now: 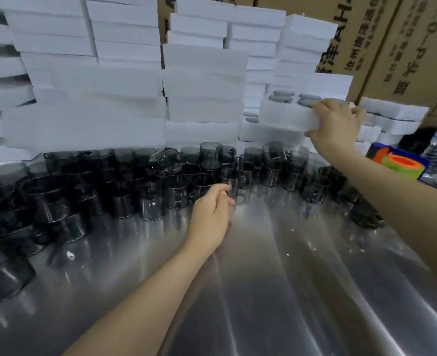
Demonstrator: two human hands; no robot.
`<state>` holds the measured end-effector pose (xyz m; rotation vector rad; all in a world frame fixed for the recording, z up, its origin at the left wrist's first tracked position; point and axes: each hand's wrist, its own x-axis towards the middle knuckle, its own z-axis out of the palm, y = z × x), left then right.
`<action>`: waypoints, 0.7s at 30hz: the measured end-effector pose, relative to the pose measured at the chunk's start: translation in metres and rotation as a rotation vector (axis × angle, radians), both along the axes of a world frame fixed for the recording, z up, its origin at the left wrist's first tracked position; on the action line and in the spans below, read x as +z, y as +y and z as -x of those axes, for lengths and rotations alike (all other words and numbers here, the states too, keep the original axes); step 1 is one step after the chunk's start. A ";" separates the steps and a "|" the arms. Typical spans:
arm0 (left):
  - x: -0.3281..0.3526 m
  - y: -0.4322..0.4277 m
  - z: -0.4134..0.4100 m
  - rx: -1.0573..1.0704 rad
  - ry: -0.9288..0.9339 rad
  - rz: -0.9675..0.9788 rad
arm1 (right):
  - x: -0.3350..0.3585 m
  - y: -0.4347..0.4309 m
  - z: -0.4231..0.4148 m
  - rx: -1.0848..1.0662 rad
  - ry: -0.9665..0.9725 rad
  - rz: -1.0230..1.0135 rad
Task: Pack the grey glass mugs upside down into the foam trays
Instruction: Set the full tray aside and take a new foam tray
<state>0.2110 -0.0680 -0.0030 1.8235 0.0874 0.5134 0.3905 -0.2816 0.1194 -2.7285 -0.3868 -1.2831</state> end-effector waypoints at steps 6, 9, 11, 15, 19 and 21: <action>-0.004 0.001 -0.001 -0.041 0.028 -0.067 | 0.007 0.023 -0.064 -0.088 0.038 0.048; -0.003 0.002 0.001 -0.056 0.025 -0.102 | 0.012 0.044 -0.084 -0.106 0.074 0.018; -0.003 0.002 0.002 -0.057 0.015 -0.127 | 0.012 0.055 -0.095 -0.103 0.089 -0.024; -0.003 0.002 0.000 -0.038 0.031 -0.115 | -0.009 0.069 -0.108 -0.029 0.124 -0.077; -0.005 0.002 -0.001 -0.039 0.053 -0.114 | -0.028 0.066 -0.116 0.014 0.181 -0.045; -0.006 0.002 -0.001 -0.039 0.048 -0.130 | -0.030 0.061 -0.118 -0.008 0.133 0.019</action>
